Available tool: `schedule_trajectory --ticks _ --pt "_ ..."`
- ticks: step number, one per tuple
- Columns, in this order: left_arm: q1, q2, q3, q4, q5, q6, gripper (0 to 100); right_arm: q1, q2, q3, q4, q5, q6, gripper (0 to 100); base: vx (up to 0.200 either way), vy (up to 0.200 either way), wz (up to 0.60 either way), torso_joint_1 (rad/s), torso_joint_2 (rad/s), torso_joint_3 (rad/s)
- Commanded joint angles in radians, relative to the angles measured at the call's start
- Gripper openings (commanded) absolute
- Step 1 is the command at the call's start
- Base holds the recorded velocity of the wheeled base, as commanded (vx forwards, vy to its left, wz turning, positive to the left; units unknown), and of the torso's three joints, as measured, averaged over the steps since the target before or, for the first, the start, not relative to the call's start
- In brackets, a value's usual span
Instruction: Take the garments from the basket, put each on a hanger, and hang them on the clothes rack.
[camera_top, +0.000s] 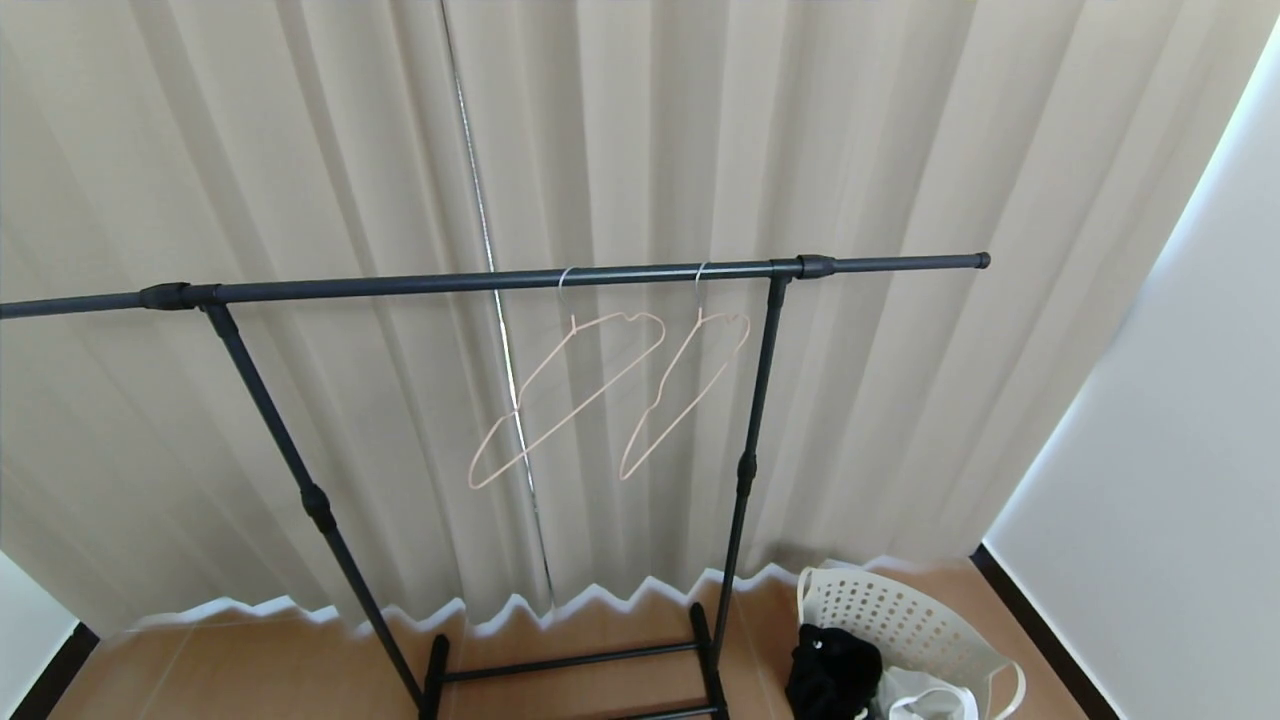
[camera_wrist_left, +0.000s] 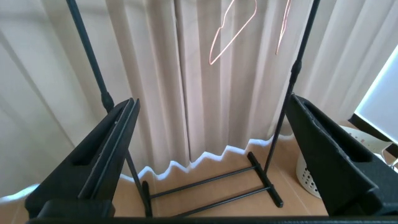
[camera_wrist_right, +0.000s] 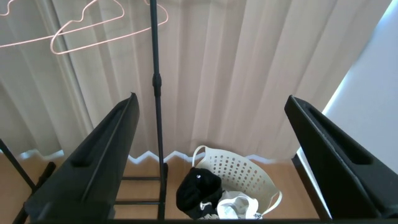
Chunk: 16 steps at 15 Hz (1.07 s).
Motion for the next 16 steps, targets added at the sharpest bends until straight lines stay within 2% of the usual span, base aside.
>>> schedule_trajectory --ticks 1,16 --pt "0.0 0.0 0.0 0.0 0.0 0.001 100 0.0 0.0 0.0 0.0 0.0 -0.001 100 0.0 0.0 0.0 -0.115 0.27 0.139" --pt "0.0 0.0 0.0 0.0 0.0 -0.015 100 0.0 0.0 0.0 0.0 0.0 -0.001 100 0.0 0.0 0.0 -0.147 0.34 0.189"
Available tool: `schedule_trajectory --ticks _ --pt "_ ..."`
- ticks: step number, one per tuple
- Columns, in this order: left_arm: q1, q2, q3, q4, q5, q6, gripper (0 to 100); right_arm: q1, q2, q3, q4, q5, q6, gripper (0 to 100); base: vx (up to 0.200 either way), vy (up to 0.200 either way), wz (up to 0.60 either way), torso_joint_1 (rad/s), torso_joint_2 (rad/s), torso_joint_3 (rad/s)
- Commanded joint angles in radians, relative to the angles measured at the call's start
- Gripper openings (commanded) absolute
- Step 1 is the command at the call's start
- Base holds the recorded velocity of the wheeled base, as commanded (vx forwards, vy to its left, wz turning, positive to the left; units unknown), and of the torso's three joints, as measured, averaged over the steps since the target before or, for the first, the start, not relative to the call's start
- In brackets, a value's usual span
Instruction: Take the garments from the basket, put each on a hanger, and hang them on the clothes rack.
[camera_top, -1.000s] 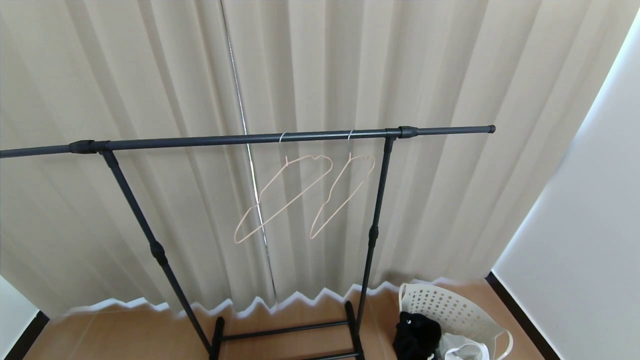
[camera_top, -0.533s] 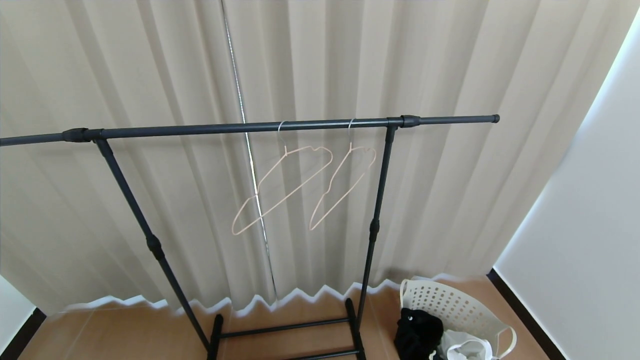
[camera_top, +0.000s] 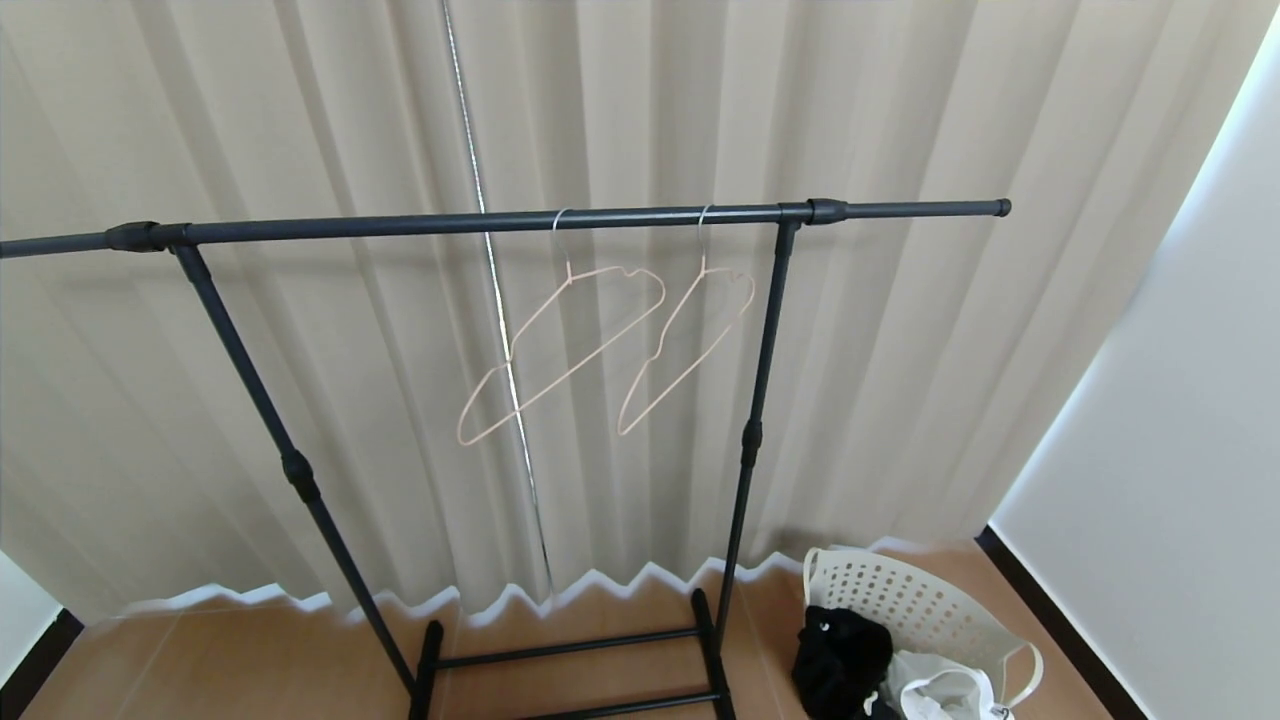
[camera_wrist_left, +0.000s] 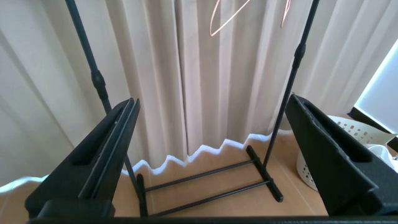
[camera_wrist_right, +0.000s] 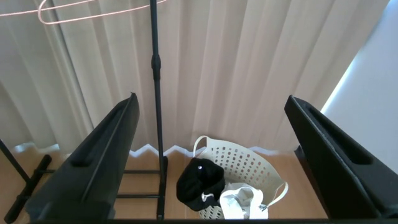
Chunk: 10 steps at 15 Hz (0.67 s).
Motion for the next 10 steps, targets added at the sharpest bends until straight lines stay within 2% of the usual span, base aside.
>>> schedule_trajectory --ticks 1,7,10 --pt "0.0 0.0 0.0 -0.001 0.0 -0.001 100 0.0 0.0 0.0 0.0 0.0 0.0 100 0.0 0.0 0.0 -0.159 0.37 0.217" --pt "0.0 0.0 0.0 -0.001 0.0 -0.003 100 0.0 0.0 0.0 0.0 0.0 0.001 100 0.0 0.0 0.0 -0.165 0.39 0.228" --pt "0.0 0.0 0.0 -0.001 0.0 -0.006 100 0.0 0.0 0.0 0.0 0.0 0.003 100 0.0 0.0 0.0 -0.204 0.52 0.316"
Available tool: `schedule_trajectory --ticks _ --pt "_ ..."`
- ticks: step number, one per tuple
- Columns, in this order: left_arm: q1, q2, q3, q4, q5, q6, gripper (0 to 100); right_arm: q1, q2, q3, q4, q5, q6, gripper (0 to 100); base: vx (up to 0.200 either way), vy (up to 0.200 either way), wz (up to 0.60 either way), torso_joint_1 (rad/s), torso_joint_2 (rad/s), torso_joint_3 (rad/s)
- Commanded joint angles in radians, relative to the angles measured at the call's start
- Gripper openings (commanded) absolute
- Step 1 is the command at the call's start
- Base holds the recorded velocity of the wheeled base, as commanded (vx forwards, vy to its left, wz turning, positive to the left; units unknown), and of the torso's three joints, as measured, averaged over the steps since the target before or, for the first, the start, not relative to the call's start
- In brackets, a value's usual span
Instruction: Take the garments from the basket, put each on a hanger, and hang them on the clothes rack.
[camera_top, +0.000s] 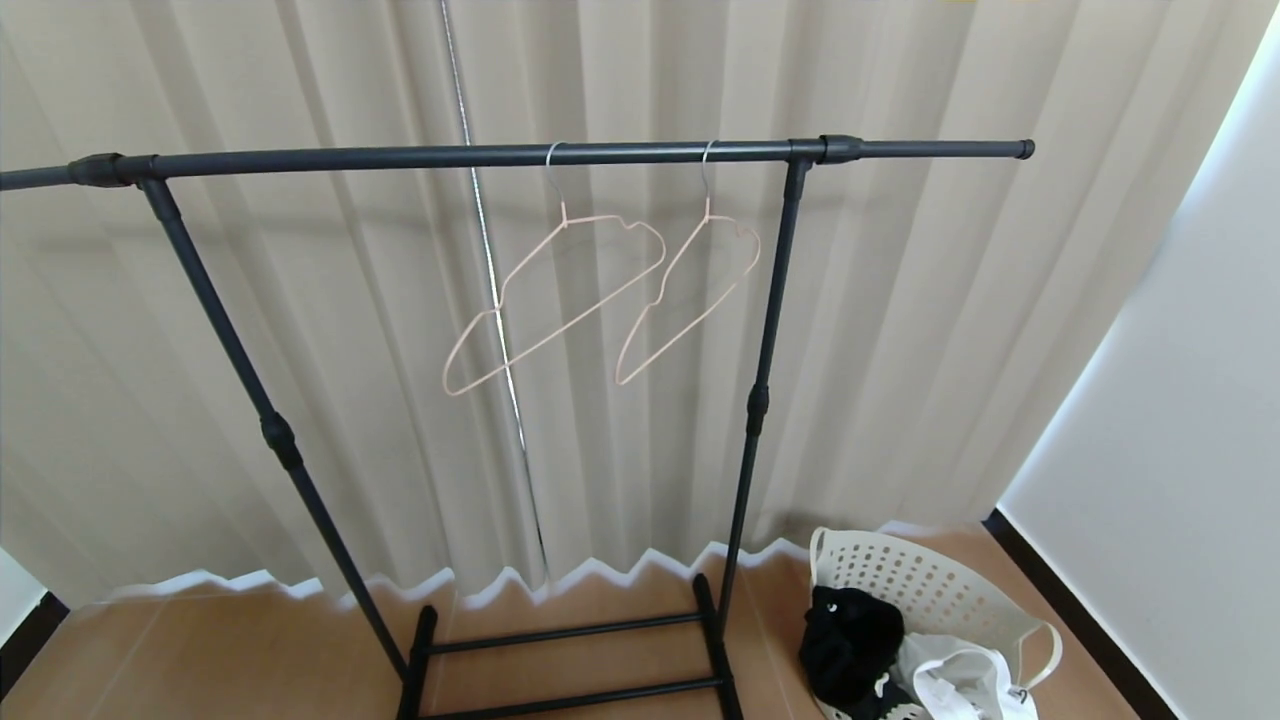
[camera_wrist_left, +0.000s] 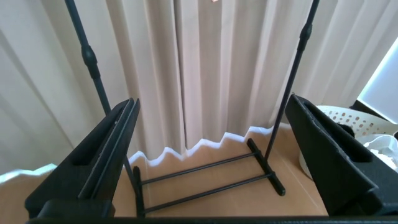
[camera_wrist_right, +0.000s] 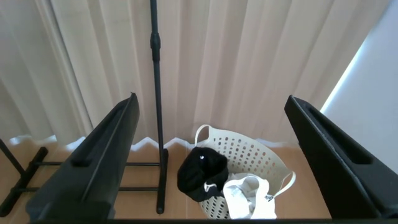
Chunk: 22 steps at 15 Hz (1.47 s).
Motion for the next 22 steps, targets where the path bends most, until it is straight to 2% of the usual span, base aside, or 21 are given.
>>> schedule_trajectory --ticks 1,12,19,22 --pt "0.0 0.0 0.0 -0.001 0.0 0.0 100 0.0 0.0 0.0 -0.001 0.0 0.0 100 0.0 0.0 0.0 -0.222 0.54 0.334" --pt "0.0 0.0 0.0 -0.001 0.0 0.002 100 0.0 0.0 0.0 -0.001 0.0 0.001 100 0.0 0.0 0.0 -0.174 0.52 0.344" --pt "0.0 0.0 0.0 -0.001 0.0 0.002 100 0.0 0.0 0.0 -0.001 0.0 0.001 100 0.0 0.0 0.0 -0.092 0.45 0.353" --pt "0.0 0.0 0.0 -0.001 0.0 0.002 100 0.0 0.0 0.0 -0.001 0.0 0.001 100 0.0 0.0 0.0 -0.02 0.12 0.098"
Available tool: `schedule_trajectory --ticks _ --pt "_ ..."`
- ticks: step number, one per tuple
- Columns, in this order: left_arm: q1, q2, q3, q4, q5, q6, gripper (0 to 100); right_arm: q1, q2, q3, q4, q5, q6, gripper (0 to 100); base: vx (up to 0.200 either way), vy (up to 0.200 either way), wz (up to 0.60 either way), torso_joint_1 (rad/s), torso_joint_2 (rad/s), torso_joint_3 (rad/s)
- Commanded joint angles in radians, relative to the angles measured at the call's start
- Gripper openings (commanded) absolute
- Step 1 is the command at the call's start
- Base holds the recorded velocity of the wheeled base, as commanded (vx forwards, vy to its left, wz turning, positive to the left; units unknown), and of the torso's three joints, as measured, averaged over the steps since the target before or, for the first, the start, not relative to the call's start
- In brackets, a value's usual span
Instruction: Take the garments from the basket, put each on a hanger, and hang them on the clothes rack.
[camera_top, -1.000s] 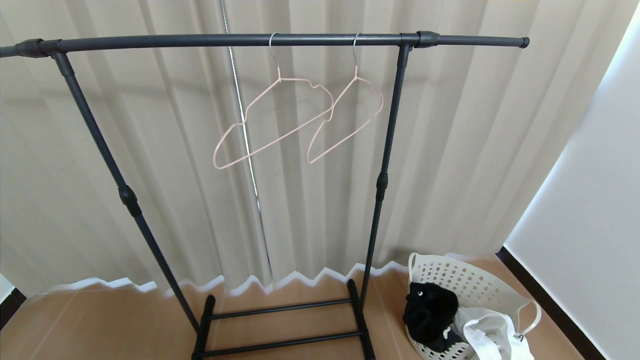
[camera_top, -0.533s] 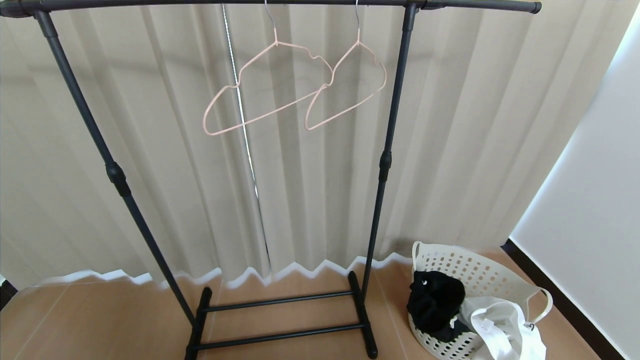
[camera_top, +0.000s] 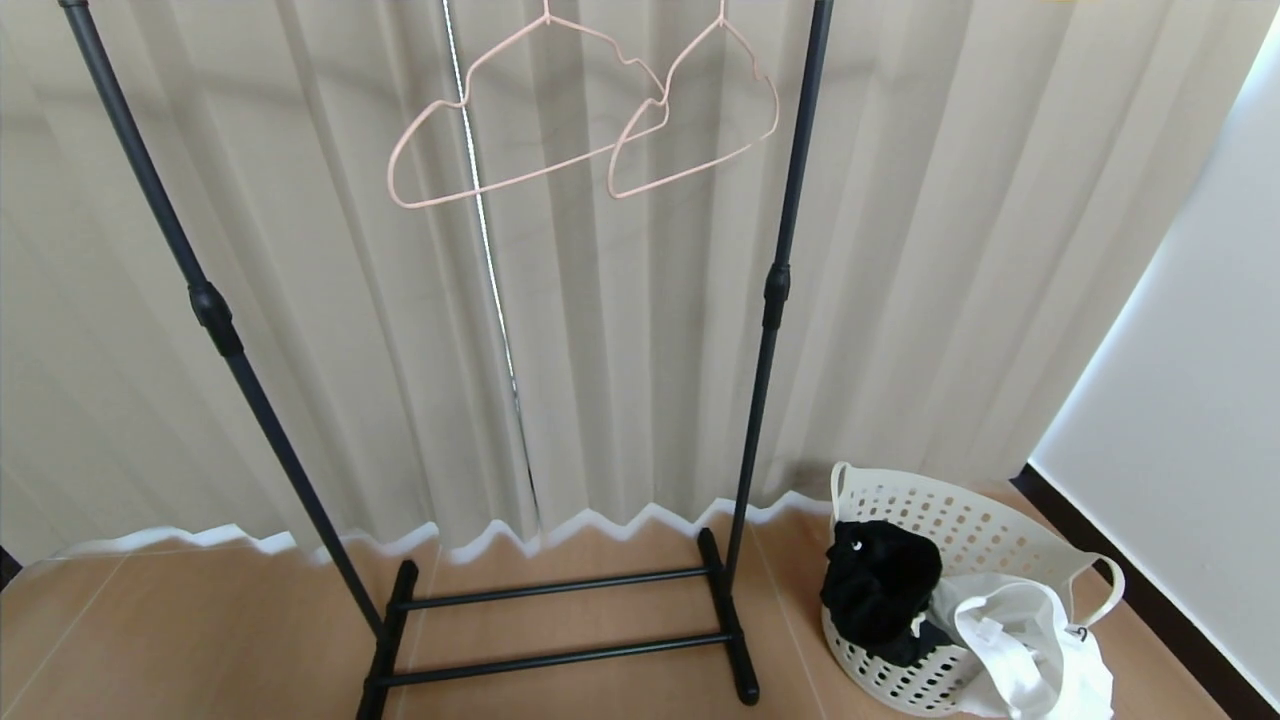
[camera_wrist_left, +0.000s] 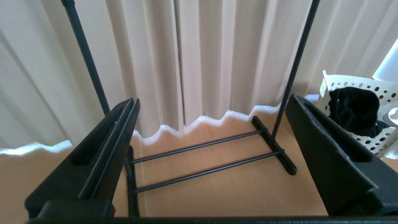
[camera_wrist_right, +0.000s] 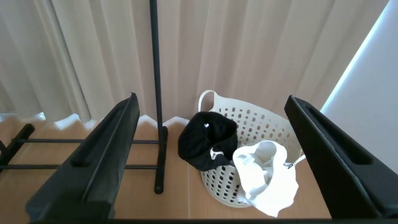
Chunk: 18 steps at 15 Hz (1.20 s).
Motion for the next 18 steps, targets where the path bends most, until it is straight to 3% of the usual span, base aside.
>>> schedule_trajectory --ticks 1,7,13,18 --pt "0.0 0.0 0.0 -0.001 0.0 -0.001 100 0.0 0.0 0.0 0.0 0.0 0.0 100 0.0 0.0 0.0 0.0 0.0 0.0" --pt "0.0 0.0 0.0 -0.001 0.0 -0.001 100 0.0 0.0 0.0 0.0 0.0 0.0 100 0.0 0.0 -0.5 0.0 0.0 0.006" --pt "0.0 0.0 0.0 -0.001 0.0 0.0 100 0.0 0.0 0.0 0.0 0.0 0.0 100 0.0 0.0 0.0 0.0 0.0 0.0" --pt "0.0 0.0 0.0 -0.001 0.0 0.0 100 0.0 0.0 0.0 0.0 0.0 0.0 100 0.2 0.0 0.0 0.001 0.0 0.004"
